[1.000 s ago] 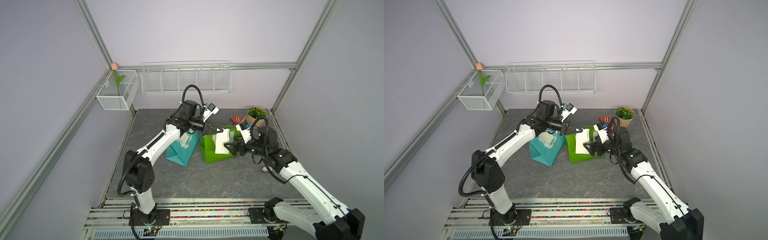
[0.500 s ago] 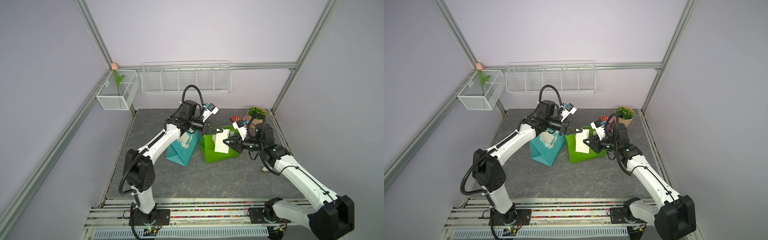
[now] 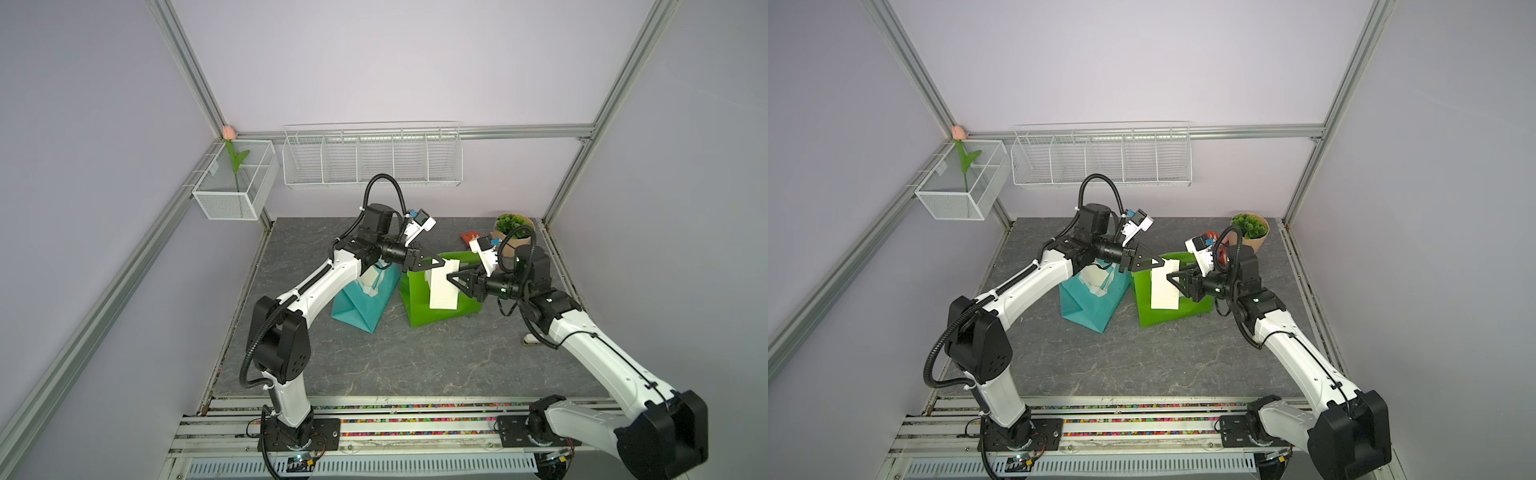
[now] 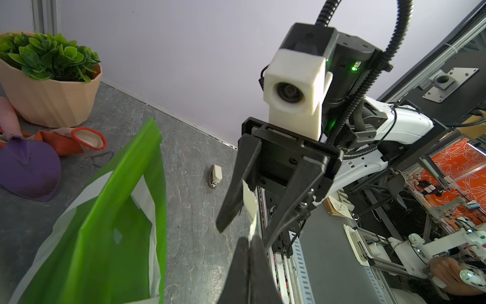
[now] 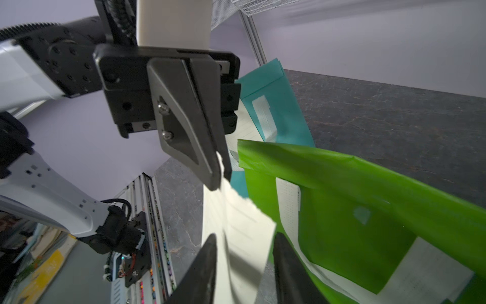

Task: Staple the receipts to the bags
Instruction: Hold the receipt from the takeout bag.

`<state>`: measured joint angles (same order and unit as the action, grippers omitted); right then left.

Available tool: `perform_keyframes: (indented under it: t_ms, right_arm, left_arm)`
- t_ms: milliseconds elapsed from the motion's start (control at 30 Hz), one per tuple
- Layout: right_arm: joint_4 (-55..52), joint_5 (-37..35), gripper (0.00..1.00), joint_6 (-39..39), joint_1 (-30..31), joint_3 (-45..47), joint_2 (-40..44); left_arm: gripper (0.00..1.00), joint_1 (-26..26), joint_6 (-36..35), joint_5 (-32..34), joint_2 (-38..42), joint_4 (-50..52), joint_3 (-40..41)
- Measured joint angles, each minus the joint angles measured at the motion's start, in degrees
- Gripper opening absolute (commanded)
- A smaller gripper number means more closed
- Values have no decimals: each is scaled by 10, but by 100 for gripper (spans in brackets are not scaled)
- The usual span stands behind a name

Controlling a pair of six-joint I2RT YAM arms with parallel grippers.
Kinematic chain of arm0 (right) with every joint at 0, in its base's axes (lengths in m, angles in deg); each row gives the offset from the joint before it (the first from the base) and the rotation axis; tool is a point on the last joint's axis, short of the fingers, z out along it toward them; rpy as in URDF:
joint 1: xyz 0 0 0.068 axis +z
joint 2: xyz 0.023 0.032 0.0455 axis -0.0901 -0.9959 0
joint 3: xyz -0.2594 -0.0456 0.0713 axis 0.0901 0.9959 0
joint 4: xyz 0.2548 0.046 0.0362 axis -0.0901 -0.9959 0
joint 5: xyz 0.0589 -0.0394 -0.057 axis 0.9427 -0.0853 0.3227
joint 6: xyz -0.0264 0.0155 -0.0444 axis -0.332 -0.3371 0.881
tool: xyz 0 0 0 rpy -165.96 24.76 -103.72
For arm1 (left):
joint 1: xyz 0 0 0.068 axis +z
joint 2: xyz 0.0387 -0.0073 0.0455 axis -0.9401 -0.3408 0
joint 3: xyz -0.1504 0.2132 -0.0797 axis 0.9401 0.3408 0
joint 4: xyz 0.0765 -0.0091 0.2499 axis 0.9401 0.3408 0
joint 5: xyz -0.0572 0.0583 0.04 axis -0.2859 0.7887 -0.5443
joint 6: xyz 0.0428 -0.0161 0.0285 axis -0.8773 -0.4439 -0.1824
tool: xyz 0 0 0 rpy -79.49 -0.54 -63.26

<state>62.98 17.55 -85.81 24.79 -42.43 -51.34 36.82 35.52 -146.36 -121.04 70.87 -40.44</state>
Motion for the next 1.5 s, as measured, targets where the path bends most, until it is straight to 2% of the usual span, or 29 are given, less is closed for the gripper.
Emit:
perform_keyframes:
  t_ms: [67, 233, 367, 400, 467, 667, 967, 1167, 1500]
  right_arm:
    - [8, 10, 9, 0, -1, -1, -3]
    - [9, 12, 7, -1, -3, -3, -11]
    - [-7, -13, 6, 10, -4, -5, -13]
    - [-17, -24, 6, 17, -4, -9, -16]
    - [-28, -40, 6, 31, -4, -16, -30]
    - [-36, -56, 6, 73, -5, -19, -81]
    - [-56, -55, 6, 134, -13, -47, -120]
    - [-48, -35, 6, 137, -33, -57, -149]
    - [-26, -7, 6, 127, -45, -67, -180]
  left_arm:
    - [0, 0, 1, 0, 0, -6, 3]
    - [0, 3, -1, 4, 0, -6, 5]
    - [62, 7, -33, 48, 0, 39, 0]
    - [66, 9, -46, 67, 0, 60, -6]
    - [67, 12, -70, 100, -3, 105, -29]
    - [71, 16, -142, 173, -40, 214, -163]
    - [65, 10, -229, 224, -163, 370, -325]
    - [63, -6, -249, 235, -195, 413, -326]
    - [56, -9, -253, 240, -192, 411, -322]
